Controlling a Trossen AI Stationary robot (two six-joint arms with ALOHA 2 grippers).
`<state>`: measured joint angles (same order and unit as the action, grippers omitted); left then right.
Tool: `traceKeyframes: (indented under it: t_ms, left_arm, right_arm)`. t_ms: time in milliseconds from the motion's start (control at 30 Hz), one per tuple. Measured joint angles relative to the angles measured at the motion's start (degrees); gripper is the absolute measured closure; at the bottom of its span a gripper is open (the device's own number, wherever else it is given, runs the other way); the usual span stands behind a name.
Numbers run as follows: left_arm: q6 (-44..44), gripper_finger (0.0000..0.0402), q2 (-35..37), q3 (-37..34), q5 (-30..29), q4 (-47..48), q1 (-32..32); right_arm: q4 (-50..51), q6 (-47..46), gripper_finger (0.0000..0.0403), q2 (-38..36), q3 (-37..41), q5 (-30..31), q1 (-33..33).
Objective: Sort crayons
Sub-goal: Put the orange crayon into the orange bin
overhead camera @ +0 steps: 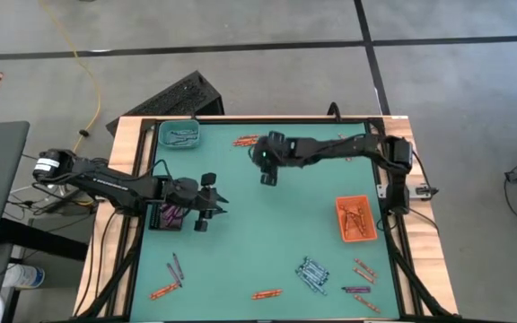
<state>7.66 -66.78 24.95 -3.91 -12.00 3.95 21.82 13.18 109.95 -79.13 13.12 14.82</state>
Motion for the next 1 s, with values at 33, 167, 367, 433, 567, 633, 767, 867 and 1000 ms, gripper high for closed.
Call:
traceKeyframes:
  t_ms: [33,167,367,433,567,633,767,867,1000]
  left_arm:
    - [-0.1,0.027,0.0,0.0,0.0,0.0,0.0]
    - [-0.7,0.027,0.0,0.0,-0.8,-0.4,0.0]
    - [-0.6,0.027,0.0,0.0,-3.0,-1.8,0.0]
    - [-0.2,0.027,0.0,0.0,-3.1,-2.2,0.0]
    - [0.0,0.027,0.0,0.0,-4.1,-3.1,0.0]
    - [0.0,0.027,0.0,0.0,-4.4,-3.1,0.0]
    - [-0.7,0.027,0.0,0.0,-4.5,-2.7,0.0]
    - [-1.3,0.027,0.0,0.0,-4.3,-2.1,0.2]
    - [-1.5,0.027,0.0,0.0,-4.5,-1.9,0.6]
  right_arm:
    - [-0.5,0.7,0.0204,0.0,0.0,-1.5,1.2]
    - [-3.5,3.1,0.0218,0.0,0.0,-6.7,5.7]
    - [-5.3,6.0,0.0234,1.0,-1.7,-15.9,11.5]
    - [-4.3,6.3,0.0237,2.2,-3.0,-17.9,12.7]
    - [-1.4,6.8,0.0239,6.9,-8.2,-19.9,14.3]
    - [2.6,7.7,0.0239,10.2,-12.7,-20.8,14.9]
    - [11.5,9.6,0.0239,16.0,-21.2,-20.9,15.7]
    - [15.6,11.0,0.0239,19.4,-26.2,-20.9,15.8]
    - [21.0,12.3,0.0239,23.3,-31.5,-20.9,16.1]
